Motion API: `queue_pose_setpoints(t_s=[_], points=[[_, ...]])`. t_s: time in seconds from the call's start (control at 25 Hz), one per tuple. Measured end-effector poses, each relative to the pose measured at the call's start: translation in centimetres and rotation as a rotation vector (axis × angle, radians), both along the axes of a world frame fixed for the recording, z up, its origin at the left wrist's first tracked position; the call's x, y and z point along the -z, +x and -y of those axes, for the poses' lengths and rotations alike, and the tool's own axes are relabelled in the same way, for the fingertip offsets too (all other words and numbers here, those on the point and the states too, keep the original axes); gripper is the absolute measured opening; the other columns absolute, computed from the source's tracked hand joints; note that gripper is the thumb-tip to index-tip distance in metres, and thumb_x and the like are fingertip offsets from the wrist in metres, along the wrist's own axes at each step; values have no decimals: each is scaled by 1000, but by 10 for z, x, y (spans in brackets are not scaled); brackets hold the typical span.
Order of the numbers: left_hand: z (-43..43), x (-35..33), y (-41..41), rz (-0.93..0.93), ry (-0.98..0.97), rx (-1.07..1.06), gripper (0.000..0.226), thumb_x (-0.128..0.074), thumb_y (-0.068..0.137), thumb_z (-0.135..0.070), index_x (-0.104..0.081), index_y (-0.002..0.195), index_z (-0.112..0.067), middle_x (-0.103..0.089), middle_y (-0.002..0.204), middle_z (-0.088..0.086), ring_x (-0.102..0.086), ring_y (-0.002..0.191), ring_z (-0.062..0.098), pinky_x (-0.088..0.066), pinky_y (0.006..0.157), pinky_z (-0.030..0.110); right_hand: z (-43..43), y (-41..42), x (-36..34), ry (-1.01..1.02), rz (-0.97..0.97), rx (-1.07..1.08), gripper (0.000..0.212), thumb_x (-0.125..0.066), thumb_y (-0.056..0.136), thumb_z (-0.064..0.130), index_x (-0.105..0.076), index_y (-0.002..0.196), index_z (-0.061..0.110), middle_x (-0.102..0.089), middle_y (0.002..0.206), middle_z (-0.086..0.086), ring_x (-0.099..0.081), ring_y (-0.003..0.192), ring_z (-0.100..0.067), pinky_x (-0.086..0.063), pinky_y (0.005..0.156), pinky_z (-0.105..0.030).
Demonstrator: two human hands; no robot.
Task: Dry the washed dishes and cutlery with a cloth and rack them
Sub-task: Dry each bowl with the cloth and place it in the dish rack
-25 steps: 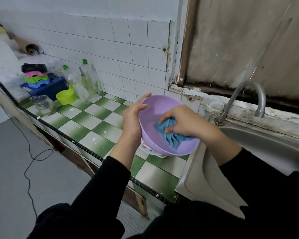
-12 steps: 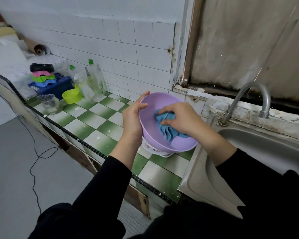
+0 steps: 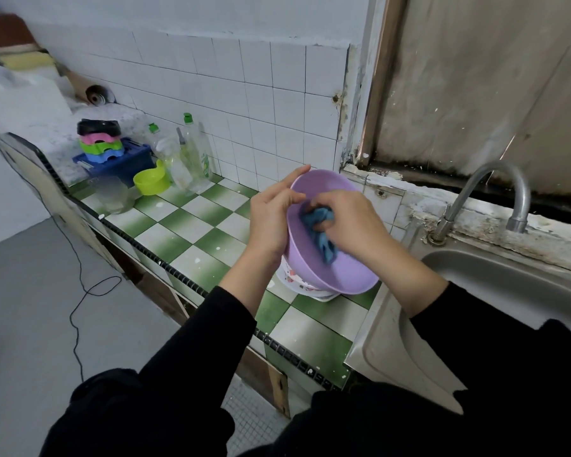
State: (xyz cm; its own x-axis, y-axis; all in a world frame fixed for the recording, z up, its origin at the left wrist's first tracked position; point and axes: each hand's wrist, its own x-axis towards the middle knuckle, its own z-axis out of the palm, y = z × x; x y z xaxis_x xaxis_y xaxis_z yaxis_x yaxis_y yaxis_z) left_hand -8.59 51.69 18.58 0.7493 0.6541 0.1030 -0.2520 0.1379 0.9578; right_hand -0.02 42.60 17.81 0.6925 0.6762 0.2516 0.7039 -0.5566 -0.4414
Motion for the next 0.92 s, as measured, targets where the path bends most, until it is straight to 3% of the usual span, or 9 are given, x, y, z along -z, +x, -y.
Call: queue_pose_setpoints(t_s=[0.12,0.2,0.28,0.36,0.48,0.56,0.76,0.84,0.92], points=[[-7,-1,-4,3,16,-82,43,-54,66,-11,-75,104,-17,-72,97,4,-60,86,15,-49,89,32,2,-12,5,345,-563,-379,41,-75,79,3,-68,105,34,-69,107,7,-64,99,-1,-46,91,-17],[-24,-3,-8,-11,-120,-83,41,-55,69,-14,-75,104,-17,-71,108,8,-60,93,22,-50,91,40,14,-15,0,154,-645,-683,46,-73,80,-4,-63,105,33,-68,108,8,-62,97,8,-45,89,-11],[-37,-4,-13,-20,-249,-18,41,-51,74,-15,-71,110,-15,-69,103,11,-61,89,28,-55,75,33,21,3,-12,-213,-327,-813,45,-71,80,-2,-67,106,35,-68,112,7,-62,104,-5,-47,95,-24],[-38,-6,-17,-61,-236,40,41,-45,79,-13,-68,112,-14,-70,93,8,-63,82,26,-52,65,25,19,24,-22,-475,79,-742,50,-61,78,-1,-69,110,36,-64,117,9,-58,109,-16,-48,92,-38],[-30,-14,-20,-85,-259,145,38,-34,86,-10,-66,106,-14,-71,79,7,-65,71,23,-52,60,22,10,30,-37,-453,515,-566,50,-55,86,10,-59,127,38,-54,126,7,-47,119,-19,-50,83,-44],[-34,-19,-20,-68,-283,145,38,-33,87,-9,-66,107,-13,-71,79,7,-65,70,23,-52,60,23,8,32,-36,-420,560,-566,47,-55,91,19,-52,135,37,-52,128,4,-45,118,-21,-50,83,-46],[-37,-5,-14,4,-322,-3,39,-39,84,-8,-68,110,-13,-68,91,10,-62,77,26,-53,65,27,24,17,-40,-564,25,-680,46,-61,87,15,-59,127,37,-63,111,4,-59,99,-16,-48,90,-34],[-32,5,-10,-3,-324,-22,38,-44,81,-9,-70,109,-12,-68,100,13,-61,86,30,-53,75,33,29,-2,-37,-418,-259,-755,39,-68,86,9,-65,115,34,-65,104,15,-59,94,2,-47,89,-19],[-27,11,-8,-20,-329,-17,41,-52,73,-15,-73,108,-13,-67,106,15,-60,92,32,-50,90,44,23,-22,-22,-100,-502,-692,38,-69,84,0,-64,106,31,-66,103,14,-59,94,6,-46,96,-18]])
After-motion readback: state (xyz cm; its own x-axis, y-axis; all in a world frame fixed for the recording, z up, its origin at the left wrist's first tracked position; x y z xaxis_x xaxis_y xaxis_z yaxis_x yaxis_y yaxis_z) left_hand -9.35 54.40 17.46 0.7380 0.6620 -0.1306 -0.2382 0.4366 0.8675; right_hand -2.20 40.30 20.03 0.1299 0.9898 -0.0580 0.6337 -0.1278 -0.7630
